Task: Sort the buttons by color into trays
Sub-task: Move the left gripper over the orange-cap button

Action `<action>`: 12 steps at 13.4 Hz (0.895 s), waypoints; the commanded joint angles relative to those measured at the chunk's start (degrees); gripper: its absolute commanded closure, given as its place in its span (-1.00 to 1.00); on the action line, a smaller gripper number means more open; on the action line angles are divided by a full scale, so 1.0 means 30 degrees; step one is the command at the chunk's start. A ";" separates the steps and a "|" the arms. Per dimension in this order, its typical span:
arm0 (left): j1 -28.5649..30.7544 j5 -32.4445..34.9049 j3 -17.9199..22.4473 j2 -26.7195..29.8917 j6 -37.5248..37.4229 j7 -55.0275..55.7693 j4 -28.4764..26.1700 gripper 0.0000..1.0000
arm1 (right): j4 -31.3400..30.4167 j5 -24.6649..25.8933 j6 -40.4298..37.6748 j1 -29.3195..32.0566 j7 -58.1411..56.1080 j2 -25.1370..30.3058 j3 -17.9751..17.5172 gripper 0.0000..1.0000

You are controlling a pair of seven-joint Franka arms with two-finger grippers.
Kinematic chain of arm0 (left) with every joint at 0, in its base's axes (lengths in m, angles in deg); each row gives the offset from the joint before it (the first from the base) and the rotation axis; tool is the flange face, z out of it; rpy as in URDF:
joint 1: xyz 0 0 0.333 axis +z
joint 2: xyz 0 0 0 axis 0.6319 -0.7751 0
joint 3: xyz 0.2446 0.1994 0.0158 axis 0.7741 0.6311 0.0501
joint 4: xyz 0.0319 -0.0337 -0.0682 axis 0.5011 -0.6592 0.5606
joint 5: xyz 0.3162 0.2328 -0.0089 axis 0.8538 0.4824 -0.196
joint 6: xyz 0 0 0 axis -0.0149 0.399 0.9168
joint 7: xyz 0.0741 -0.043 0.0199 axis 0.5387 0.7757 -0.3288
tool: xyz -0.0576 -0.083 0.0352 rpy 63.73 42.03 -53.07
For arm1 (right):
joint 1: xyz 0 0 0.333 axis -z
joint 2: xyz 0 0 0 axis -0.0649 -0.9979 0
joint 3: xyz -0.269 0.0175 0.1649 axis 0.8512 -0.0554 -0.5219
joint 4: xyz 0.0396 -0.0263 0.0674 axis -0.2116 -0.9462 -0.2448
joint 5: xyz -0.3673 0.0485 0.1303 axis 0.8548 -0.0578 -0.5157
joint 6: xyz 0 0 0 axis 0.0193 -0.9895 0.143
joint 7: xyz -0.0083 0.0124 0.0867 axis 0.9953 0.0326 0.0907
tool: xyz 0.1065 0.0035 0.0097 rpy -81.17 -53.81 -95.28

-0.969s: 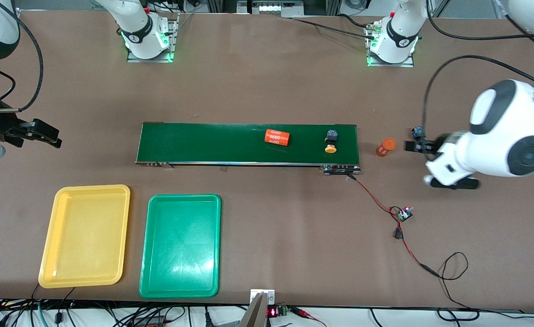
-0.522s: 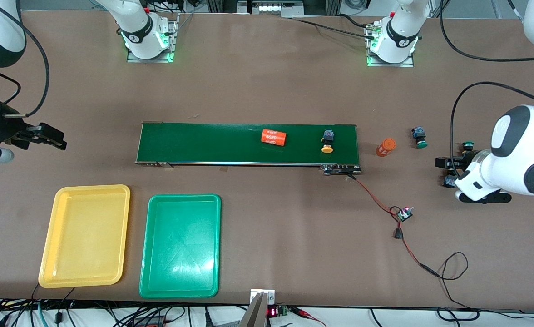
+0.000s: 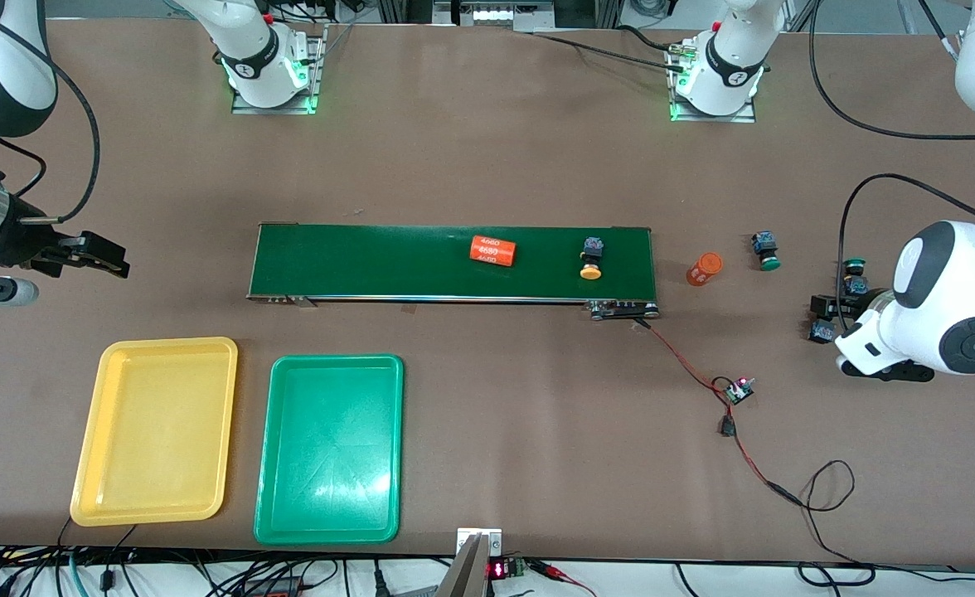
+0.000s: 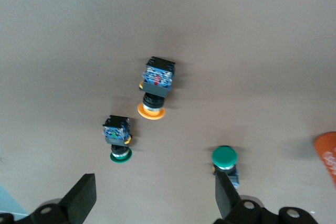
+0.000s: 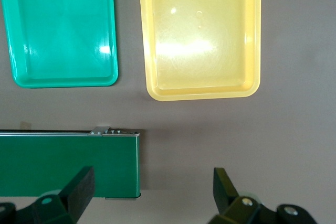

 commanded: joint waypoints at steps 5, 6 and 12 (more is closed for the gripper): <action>0.2223 0.0603 0.0204 -0.0941 0.3563 -0.1839 -0.1684 -1.00 | 0.0010 0.0115 0.0021 0.0055 0.0219 -0.0006 -0.0172 -1.00; 0.2546 0.0603 0.0206 -0.1000 0.4268 -0.2391 -0.2066 -1.00 | 0.0010 0.0115 0.0021 0.0026 0.0219 -0.0006 -0.0172 -1.00; 0.2521 0.0310 0.0148 -0.1819 0.4597 -0.3129 -0.2071 -1.00 | 0.0010 0.0115 -0.0008 0.0055 0.0219 -0.0006 -0.0172 -1.00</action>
